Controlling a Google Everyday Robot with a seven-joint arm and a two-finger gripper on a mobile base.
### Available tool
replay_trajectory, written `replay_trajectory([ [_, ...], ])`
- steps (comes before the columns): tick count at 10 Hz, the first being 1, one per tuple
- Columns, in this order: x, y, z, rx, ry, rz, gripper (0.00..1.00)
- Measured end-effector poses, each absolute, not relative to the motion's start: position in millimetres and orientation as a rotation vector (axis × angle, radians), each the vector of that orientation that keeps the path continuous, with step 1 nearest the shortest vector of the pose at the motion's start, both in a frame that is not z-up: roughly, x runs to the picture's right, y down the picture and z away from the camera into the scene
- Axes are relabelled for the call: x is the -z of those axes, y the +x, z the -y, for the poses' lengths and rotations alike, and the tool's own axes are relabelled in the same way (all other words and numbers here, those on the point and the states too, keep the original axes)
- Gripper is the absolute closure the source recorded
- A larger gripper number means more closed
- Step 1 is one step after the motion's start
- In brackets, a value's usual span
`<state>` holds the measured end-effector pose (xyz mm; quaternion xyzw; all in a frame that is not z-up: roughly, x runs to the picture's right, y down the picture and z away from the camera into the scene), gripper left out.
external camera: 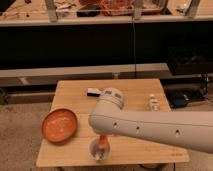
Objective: Place the pepper in the ceramic cup
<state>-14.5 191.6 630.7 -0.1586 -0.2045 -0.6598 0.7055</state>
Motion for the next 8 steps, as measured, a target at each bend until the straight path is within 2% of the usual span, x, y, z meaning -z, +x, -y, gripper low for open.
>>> replay_trajectory([
  [2, -630.2, -20.9, -194.0, 1.467, -0.344, 0.491, 0.22],
  [8, -624.3, -25.9, -210.1, 1.470, -0.307, 0.545, 0.20],
])
